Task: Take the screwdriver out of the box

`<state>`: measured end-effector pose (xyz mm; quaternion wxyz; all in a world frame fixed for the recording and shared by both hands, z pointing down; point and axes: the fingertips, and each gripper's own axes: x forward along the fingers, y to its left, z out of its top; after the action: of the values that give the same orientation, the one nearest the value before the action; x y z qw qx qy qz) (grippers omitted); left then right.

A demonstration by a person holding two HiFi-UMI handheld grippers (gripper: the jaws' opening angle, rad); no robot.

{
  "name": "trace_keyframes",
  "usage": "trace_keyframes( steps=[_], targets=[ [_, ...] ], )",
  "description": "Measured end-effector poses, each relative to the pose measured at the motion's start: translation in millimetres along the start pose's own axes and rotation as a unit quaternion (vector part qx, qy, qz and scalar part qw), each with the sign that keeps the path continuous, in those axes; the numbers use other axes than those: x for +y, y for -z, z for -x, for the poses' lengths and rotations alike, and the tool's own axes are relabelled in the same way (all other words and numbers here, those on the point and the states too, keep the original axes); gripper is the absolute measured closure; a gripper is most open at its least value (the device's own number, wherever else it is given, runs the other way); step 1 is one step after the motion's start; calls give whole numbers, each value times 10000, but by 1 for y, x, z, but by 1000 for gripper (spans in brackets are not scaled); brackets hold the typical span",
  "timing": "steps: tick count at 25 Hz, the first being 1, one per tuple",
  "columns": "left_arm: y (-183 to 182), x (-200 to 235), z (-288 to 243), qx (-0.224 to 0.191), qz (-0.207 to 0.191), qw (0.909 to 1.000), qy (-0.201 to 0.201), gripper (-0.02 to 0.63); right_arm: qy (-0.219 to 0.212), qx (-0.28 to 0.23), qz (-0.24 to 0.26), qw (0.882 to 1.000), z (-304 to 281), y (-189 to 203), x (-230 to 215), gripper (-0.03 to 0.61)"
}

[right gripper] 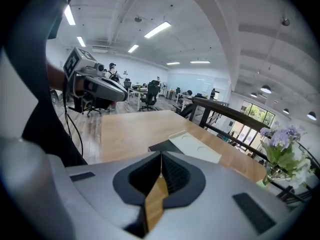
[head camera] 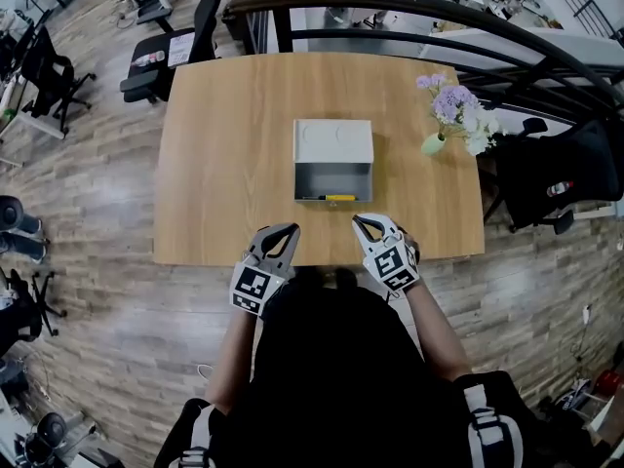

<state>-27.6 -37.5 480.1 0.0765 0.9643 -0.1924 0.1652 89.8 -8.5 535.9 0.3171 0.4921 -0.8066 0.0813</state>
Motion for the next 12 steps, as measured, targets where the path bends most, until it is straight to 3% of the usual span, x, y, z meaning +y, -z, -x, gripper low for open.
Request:
trace_keyframes(
  steps=[12],
  targets=[
    [14, 47, 5, 48, -89, 9987, 504, 591, 541, 140, -284, 9980, -33, -17, 4, 551]
  ],
)
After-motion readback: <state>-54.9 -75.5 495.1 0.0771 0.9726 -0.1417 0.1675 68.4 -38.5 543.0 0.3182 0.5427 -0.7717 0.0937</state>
